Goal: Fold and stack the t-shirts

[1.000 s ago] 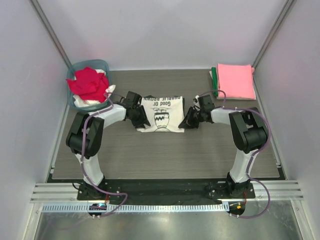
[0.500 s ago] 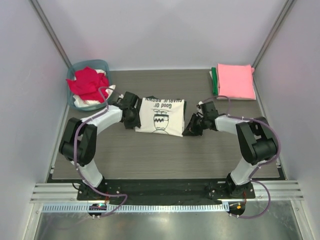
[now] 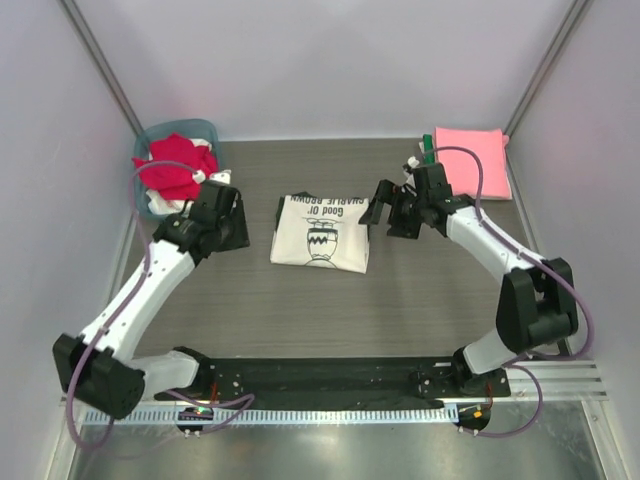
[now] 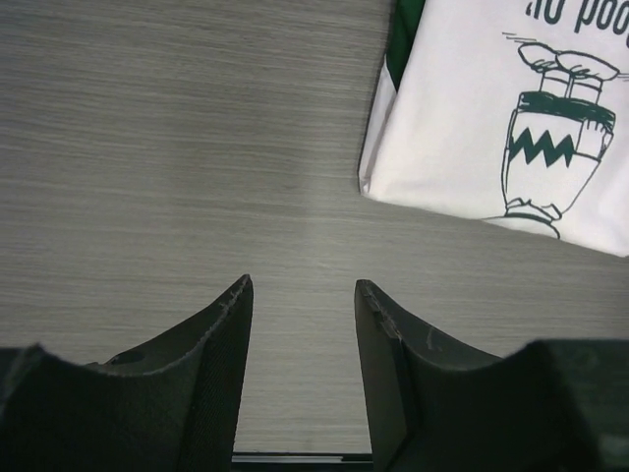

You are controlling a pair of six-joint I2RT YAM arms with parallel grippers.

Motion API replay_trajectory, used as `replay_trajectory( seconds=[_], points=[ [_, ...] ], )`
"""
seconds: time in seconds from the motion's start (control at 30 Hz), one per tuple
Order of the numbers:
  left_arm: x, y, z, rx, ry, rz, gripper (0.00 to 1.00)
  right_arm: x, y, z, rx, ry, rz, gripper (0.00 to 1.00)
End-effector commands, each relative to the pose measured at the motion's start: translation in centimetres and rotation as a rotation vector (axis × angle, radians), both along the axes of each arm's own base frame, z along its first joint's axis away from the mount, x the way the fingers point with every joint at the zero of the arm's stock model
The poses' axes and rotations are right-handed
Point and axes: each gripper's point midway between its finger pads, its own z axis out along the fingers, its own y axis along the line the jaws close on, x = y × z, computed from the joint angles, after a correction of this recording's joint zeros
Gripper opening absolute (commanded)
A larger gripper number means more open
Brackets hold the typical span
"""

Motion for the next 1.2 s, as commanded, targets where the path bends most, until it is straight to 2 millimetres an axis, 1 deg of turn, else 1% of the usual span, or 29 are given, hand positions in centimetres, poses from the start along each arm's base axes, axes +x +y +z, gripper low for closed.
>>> replay_trajectory(
  seconds=[0.0,0.03,0.07,0.1,0.13,0.17,0.2,0.23,0.27,0.33,0.4,0.43,0.5,0.53,0.6,0.63,0.67,0.7,0.73,0.77,0.83,0.87,0.93,0.97,1.0,1.03,1.07,1.1,1.17],
  points=[
    [-3.7,1.8,-0.3,0.007,0.027,0.03,0.47,3.3,-1.0,-0.9,-0.058,0.001,-0.022,1.0],
    [-4.3,1.6,-0.2,-0.017,0.026,0.021,0.48,4.9,-0.9,0.1,-0.054,-0.032,-0.027,1.0],
    [-5.0,1.8,-0.2,-0.031,0.026,0.03,0.48,5.7,-0.9,-0.2,-0.06,-0.027,-0.031,1.0],
    [-5.8,2.0,0.1,-0.042,0.003,0.029,0.48,6.7,-1.1,-1.5,-0.07,-0.007,-0.031,1.0],
    [-6.2,2.2,0.2,-0.045,-0.01,0.031,0.48,8.1,-1.0,-1.0,-0.064,-0.027,-0.03,1.0],
    [-6.5,2.5,0.3,-0.045,-0.024,0.033,0.48,8.8,-0.9,-1.2,-0.061,-0.024,-0.028,1.0],
    [-7.1,2.9,0.4,-0.05,-0.051,0.037,0.48,9.6,-0.9,-2.9,-0.062,0.008,-0.018,0.98],
    [-7.2,3.4,0.5,-0.041,-0.075,0.053,0.48,10.8,-0.5,-2.2,-0.05,-0.015,-0.008,0.98],
    [-7.4,3.7,0.5,-0.043,-0.087,0.068,0.48,11.3,-0.4,-2.4,-0.047,-0.016,-0.004,0.97],
    [-7.6,3.5,0.9,-0.091,-0.145,0.075,0.48,12.6,-0.2,-3.6,-0.042,0.001,0.002,0.95],
    [-7.7,3.4,1.1,-0.104,-0.177,0.056,0.48,13.2,-0.2,-4.9,-0.046,0.021,-0.001,0.93],
    [-7.7,3.6,0.8,-0.097,-0.186,0.063,0.48,13.5,-0.1,-6.2,-0.044,0.039,0.002,0.92],
    [-7.6,4.2,1.0,-0.074,-0.205,0.074,0.49,13.8,0.1,-7.4,-0.036,0.05,0.007,0.9],
    [-7.6,4.3,1.1,-0.068,-0.207,0.078,0.49,13.9,0.4,-9.0,-0.027,0.071,0.013,0.89],
    [-7.6,4.1,0.8,-0.066,-0.186,0.074,0.48,14.1,0.6,-10.4,-0.022,0.088,0.015,0.85],
    [-7.6,4.0,0.6,-0.067,-0.175,0.07,0.48,14.2,0.7,-10.7,-0.013,0.085,0.017,0.84],
    [-7.5,4.0,0.5,-0.064,-0.166,0.069,0.48,14.1,0.9,-11.6,-0.007,0.1,0.022,0.82],
    [-7.5,4.1,0.4,-0.057,-0.163,0.075,0.48,14.4,1.0,-11.8,0.0,0.082,0.023,0.8],
    [-7.5,4.1,0.4,-0.057,-0.16,0.076,0.48,14.0,1.1,-12.6,0.003,0.094,0.026,0.78],
    [-7.5,4.1,0.5,-0.056,-0.161,0.077,0.48,13.8,1.2,-13.1,0.015,0.106,0.033,0.72],
    [-7.5,4.2,0.4,-0.054,-0.16,0.078,0.48,13.3,1.3,-14.1,0.018,0.116,0.037,0.64],
    [-7.5,4.2,0.5,-0.055,-0.163,0.079,0.48,13.2,1.3,-14.4,0.02,0.119,0.039,0.54],
    [-7.5,4.2,0.6,-0.056,-0.17,0.083,0.48,12.6,1.3,-15.1,0.027,0.126,0.04,0.46],
    [-7.6,4.3,0.6,-0.055,-0.171,0.086,0.48,12.4,1.3,-15.2,0.031,0.128,0.043,0.32],
    [-7.6,4.4,0.7,-0.054,-0.173,0.089,0.48,12.2,1.5,-15.3,0.044,0.127,0.043,0.26],
    [-7.6,4.5,0.6,-0.05,-0.173,0.095,0.48,12.2,1.6,-15.2,0.054,0.127,0.042,0.19],
    [-7.5,4.5,0.6,-0.049,-0.173,0.099,0.47,12.2,1.7,-14.9,0.065,0.12,0.044,0.05],
    [-7.6,4.6,0.6,-0.046,-0.169,0.1,0.47,12.2,1.9,-14.5,0.079,0.115,0.048,0.01],
    [-7.6,4.7,0.6,-0.043,-0.172,0.107,0.47,12.6,2.3,-12.4,0.106,0.078,0.061,0.01]
  ],
)
